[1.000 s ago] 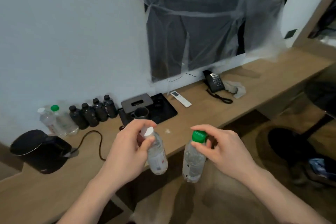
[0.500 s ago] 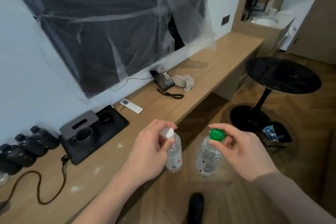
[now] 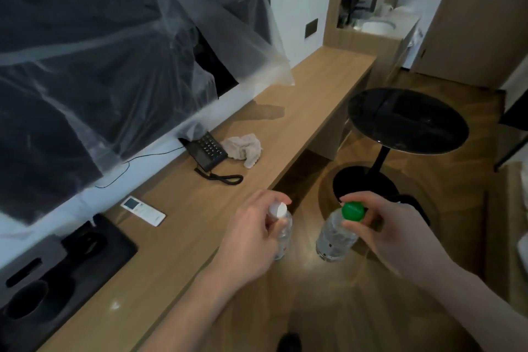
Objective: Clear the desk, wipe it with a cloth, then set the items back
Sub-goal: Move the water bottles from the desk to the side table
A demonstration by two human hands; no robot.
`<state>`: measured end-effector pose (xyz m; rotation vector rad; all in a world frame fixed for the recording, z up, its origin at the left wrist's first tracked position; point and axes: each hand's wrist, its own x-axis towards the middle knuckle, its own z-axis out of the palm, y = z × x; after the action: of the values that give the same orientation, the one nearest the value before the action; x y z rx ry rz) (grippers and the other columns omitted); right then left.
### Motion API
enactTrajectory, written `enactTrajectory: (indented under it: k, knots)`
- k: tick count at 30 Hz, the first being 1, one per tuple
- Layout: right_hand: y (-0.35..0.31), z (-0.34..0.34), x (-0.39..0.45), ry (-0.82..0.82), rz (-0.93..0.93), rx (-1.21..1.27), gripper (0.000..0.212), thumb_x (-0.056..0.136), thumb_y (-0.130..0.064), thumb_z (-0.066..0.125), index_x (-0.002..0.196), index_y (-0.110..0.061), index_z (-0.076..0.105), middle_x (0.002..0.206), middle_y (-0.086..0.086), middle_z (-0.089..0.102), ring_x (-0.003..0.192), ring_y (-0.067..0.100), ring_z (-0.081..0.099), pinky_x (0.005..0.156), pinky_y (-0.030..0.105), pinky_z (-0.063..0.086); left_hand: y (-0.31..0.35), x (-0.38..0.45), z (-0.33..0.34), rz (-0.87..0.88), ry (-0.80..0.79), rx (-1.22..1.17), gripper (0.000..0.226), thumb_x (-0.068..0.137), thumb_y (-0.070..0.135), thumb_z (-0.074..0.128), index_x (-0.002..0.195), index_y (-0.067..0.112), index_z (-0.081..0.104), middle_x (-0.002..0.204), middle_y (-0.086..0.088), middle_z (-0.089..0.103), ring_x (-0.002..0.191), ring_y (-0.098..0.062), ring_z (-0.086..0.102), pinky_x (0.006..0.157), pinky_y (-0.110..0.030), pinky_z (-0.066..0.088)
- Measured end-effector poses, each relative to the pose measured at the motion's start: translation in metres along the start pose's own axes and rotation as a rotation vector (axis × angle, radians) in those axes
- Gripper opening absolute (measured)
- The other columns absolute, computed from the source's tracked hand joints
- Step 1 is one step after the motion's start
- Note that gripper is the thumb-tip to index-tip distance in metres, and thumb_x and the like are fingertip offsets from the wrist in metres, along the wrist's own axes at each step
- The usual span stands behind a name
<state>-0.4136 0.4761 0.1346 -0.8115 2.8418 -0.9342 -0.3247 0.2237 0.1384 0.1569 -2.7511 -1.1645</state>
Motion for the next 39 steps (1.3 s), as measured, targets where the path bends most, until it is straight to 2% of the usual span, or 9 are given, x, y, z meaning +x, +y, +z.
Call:
enactTrajectory:
  k: [2,4,12,18,24,28,32,36,39]
  knots:
    - [0.02,-0.013,0.012,0.02,0.015,0.026,0.041,0.084,-0.061,0.058,0.125,-0.056,0.052,0.091,-0.021,0.067,0.089,-0.004,0.064,0.073,0.027,0.06,0.011,0.033,0.013,0.01,-0.021,-0.002,0.034,0.099,0.025,0.066,0.123,0.046,0.056,0.119,0.031,0.05,0.107,0.005,0.055,0.08,-0.013,0.049]
    - [0.042,-0.028,0.023,0.038,0.04,0.078,0.038,0.088,-0.053,0.065,0.124,-0.057,0.054,0.095,-0.024,0.068,0.094,-0.004,0.064,0.074,0.028,0.06,0.024,0.064,0.024,0.012,-0.031,-0.016,0.034,0.099,0.024,0.067,0.122,0.047,0.056,0.119,0.03,0.051,0.104,0.003,0.056,0.078,-0.011,0.047]
    - [0.145,-0.078,0.089,0.068,0.018,0.042,0.041,0.09,-0.044,0.071,0.129,-0.044,0.06,0.096,-0.026,0.066,0.09,-0.004,0.064,0.07,0.023,0.059,0.089,0.171,0.095,0.036,0.022,-0.02,0.031,0.098,0.022,0.068,0.12,0.042,0.06,0.115,0.026,0.053,0.099,0.002,0.058,0.079,-0.012,0.046]
    - [0.24,-0.127,0.135,-0.038,-0.046,0.066,0.038,0.09,-0.042,0.073,0.127,-0.042,0.062,0.098,-0.026,0.065,0.088,-0.003,0.065,0.068,0.021,0.058,0.13,0.229,0.17,-0.079,0.065,-0.071,0.032,0.096,0.022,0.07,0.116,0.044,0.058,0.114,0.029,0.053,0.109,0.001,0.056,0.094,-0.024,0.055]
    - [0.32,-0.175,0.189,-0.144,-0.114,0.051,0.04,0.09,-0.044,0.074,0.128,-0.043,0.062,0.095,-0.029,0.063,0.089,-0.005,0.064,0.064,0.012,0.05,0.161,0.269,0.227,-0.186,0.125,-0.073,0.033,0.095,0.022,0.071,0.117,0.044,0.059,0.114,0.027,0.056,0.108,0.001,0.058,0.075,-0.008,0.05]
    - [0.359,-0.191,0.223,-0.191,-0.122,0.118,0.037,0.091,-0.039,0.076,0.125,-0.04,0.065,0.086,-0.03,0.061,0.082,-0.009,0.063,0.062,0.008,0.047,0.17,0.298,0.249,-0.227,0.134,-0.045,0.029,0.096,0.024,0.07,0.118,0.04,0.06,0.111,0.025,0.058,0.108,0.003,0.057,0.076,-0.002,0.047]
    - [0.395,-0.195,0.261,-0.198,-0.109,0.137,0.036,0.091,-0.044,0.074,0.124,-0.048,0.061,0.094,-0.028,0.064,0.082,-0.009,0.063,0.062,0.013,0.047,0.165,0.342,0.273,-0.242,0.099,-0.037,0.032,0.096,0.023,0.07,0.119,0.042,0.06,0.113,0.026,0.058,0.111,0.0,0.059,0.083,-0.015,0.055]
    - [0.426,-0.197,0.293,-0.166,-0.058,0.172,0.033,0.093,-0.039,0.074,0.122,-0.048,0.06,0.099,-0.024,0.068,0.085,0.0,0.067,0.065,0.022,0.055,0.157,0.393,0.3,-0.286,0.042,-0.042,0.036,0.096,0.022,0.071,0.119,0.045,0.058,0.116,0.029,0.055,0.114,-0.001,0.058,0.096,-0.027,0.058]
    - [0.448,-0.204,0.311,-0.138,-0.008,0.187,0.035,0.092,-0.035,0.074,0.122,-0.047,0.06,0.102,-0.024,0.067,0.09,0.001,0.067,0.07,0.023,0.058,0.152,0.434,0.319,-0.28,0.016,-0.056,0.035,0.095,0.02,0.073,0.115,0.045,0.058,0.116,0.028,0.054,0.114,-0.002,0.058,0.097,-0.027,0.058]
